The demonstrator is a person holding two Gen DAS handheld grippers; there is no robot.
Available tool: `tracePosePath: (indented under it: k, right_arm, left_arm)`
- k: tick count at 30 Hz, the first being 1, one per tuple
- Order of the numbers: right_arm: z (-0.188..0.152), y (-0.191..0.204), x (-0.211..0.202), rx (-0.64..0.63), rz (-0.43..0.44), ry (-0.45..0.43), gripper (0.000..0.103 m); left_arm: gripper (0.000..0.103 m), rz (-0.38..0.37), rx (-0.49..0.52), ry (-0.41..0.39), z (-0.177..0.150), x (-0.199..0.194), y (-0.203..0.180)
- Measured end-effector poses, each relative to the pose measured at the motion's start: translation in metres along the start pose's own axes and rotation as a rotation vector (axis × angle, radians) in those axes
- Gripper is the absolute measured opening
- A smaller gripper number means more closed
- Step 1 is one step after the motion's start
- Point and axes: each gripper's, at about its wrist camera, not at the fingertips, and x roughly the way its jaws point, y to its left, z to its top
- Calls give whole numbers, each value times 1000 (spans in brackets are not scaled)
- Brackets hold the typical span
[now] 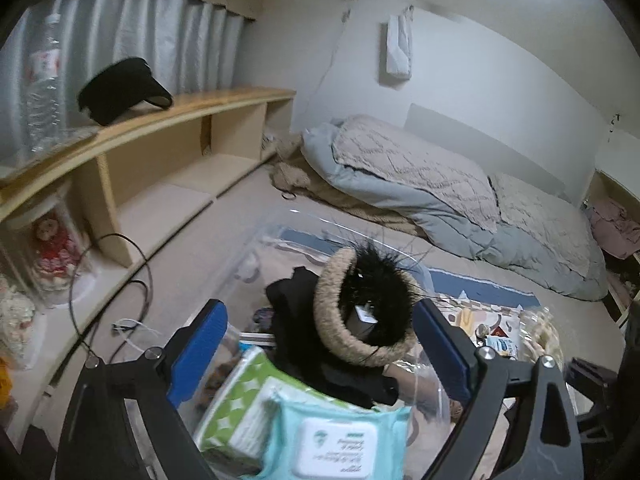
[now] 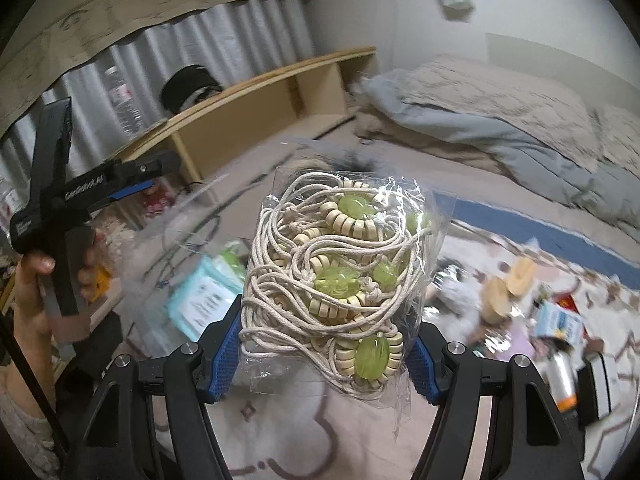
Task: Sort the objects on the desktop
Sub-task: 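Lower the charger into the bin with the left tool while the right tool lowers the bag in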
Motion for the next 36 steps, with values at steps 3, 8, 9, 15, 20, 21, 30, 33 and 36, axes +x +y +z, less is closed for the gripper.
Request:
tracePosePath:
  k: [3, 8, 9, 15, 20, 21, 30, 33, 36]
  right_arm:
    - [11, 18, 14, -26, 44, 22, 71]
    - [30, 41, 43, 2, 125, 68, 71]
    - [33, 45, 47, -1, 127, 71, 71]
    - [64, 74, 90, -43, 50, 106, 71]
    - [87, 88, 130, -82, -65, 159, 71]
    - [90, 90, 137, -92, -91, 166, 71]
    - [107, 98, 190, -151, -190, 141, 102]
    - [106, 94, 188, -145, -168, 143, 102]
    - [109, 89, 183, -143, -148, 127, 102]
  left_arm:
    - [100, 6, -9, -38, -5, -15, 11]
    - [100, 34, -15, -95, -11, -37, 33]
    - [100, 45, -18, -108, -11, -40, 37]
    - [100, 85, -48, -136, -15, -50, 63]
    - [100, 107, -59, -158, -15, -56, 76]
    - [100, 102, -63, -161, -15, -56, 78]
    - [101, 93, -77, -163, -11, -52, 86]
    - [100, 101, -59, -157, -12, -48, 86]
    - [100, 109, -47, -149, -13, -45, 85]
